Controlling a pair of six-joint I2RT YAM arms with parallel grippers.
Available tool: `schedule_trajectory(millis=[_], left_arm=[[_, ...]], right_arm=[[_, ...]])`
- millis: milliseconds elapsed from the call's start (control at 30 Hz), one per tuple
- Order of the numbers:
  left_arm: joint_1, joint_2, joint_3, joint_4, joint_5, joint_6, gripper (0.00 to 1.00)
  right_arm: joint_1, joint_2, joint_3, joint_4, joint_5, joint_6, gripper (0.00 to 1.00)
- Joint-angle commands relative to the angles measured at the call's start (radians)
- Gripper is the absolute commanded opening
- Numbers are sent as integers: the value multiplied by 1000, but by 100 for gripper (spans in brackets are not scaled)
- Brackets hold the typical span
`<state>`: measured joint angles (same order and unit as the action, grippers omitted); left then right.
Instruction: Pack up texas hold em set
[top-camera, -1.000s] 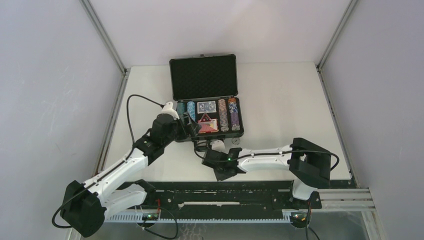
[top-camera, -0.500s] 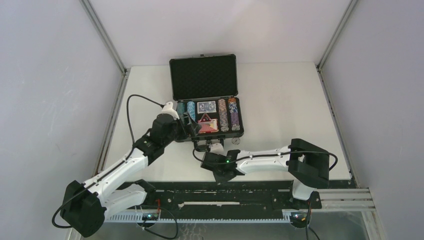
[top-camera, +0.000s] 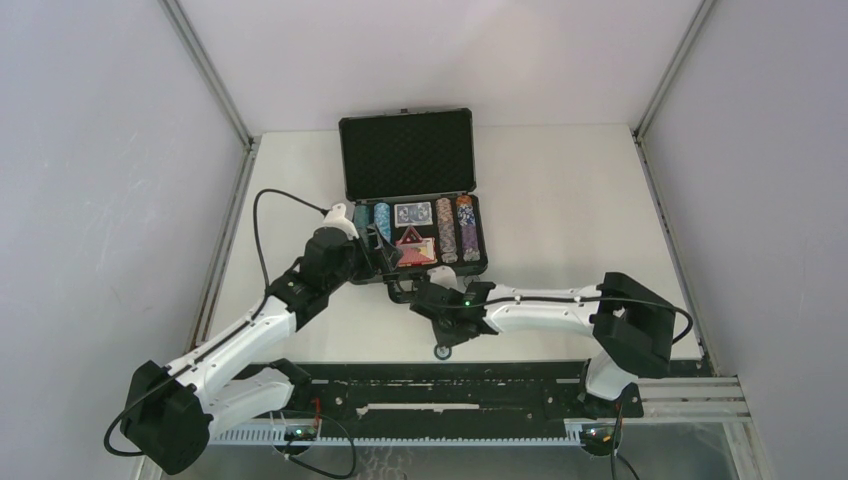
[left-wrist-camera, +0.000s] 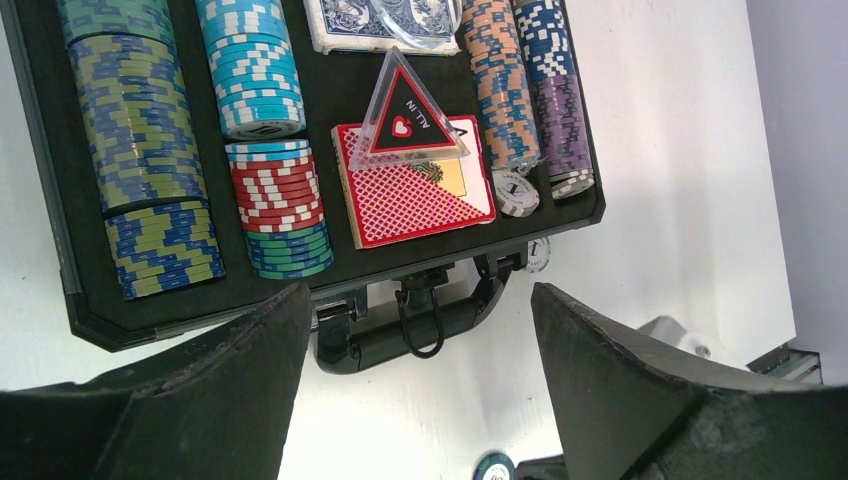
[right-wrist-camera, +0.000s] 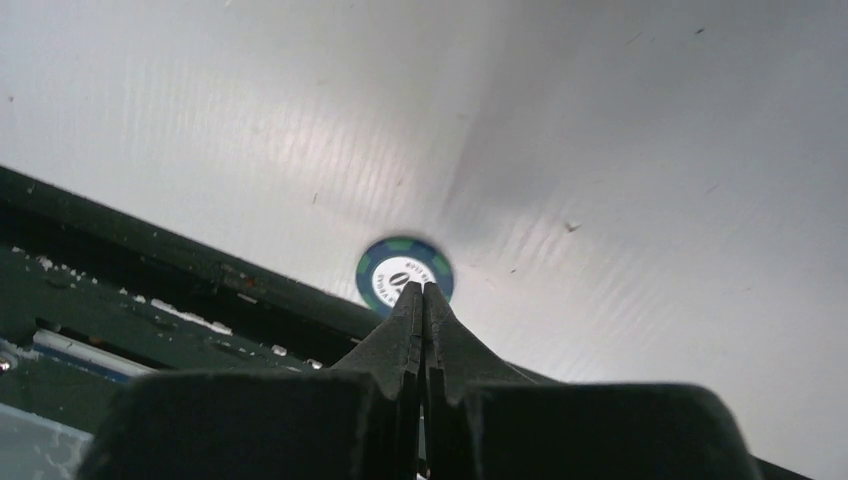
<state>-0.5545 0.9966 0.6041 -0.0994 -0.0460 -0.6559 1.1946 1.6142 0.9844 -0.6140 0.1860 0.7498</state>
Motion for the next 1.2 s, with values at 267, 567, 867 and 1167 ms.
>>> schedule_trajectory(millis=[267, 567, 867, 1167], left_arm=[[-4, 17, -7, 24, 3, -12, 85], [-4, 11, -9, 22, 10, -12, 85], [-4, -4, -12, 23, 19, -12, 86], [-4, 6, -9, 24, 24, -12, 85]], right_arm=[[-101, 35, 36, 68, -22, -91, 0], [-39, 90, 58, 66, -29, -76, 0], [0, 117, 58, 75, -29, -43, 0], [-11, 84, 59, 64, 17, -47, 0]])
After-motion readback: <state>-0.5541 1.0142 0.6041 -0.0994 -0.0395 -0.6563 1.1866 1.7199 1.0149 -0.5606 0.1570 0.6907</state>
